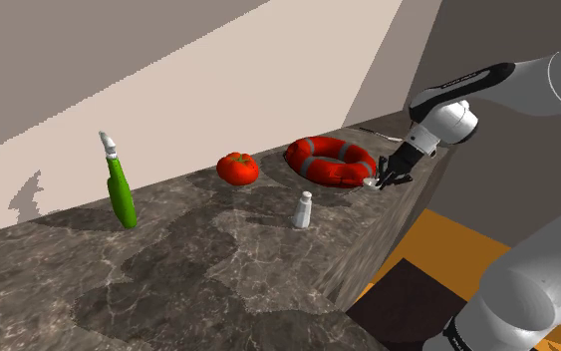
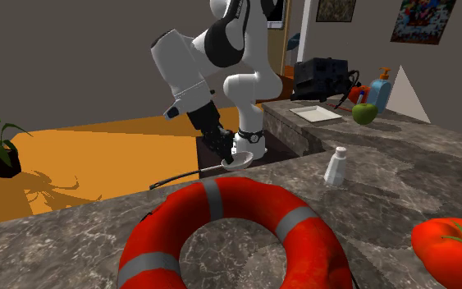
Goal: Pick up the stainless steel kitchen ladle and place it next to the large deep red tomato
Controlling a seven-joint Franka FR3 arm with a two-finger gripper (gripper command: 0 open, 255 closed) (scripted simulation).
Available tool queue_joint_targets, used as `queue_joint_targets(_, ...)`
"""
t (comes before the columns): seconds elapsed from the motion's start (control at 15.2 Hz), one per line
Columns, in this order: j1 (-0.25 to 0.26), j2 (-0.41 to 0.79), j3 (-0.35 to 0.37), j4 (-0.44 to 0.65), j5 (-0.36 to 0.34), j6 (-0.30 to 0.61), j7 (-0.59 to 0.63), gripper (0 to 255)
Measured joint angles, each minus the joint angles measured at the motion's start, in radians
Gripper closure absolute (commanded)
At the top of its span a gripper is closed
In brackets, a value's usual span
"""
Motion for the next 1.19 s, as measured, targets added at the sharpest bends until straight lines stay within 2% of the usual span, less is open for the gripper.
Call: queue_joint_targets(1.19,-0.016,-0.102,0.021,0.148,-0.078,-0.211,0.133,255)
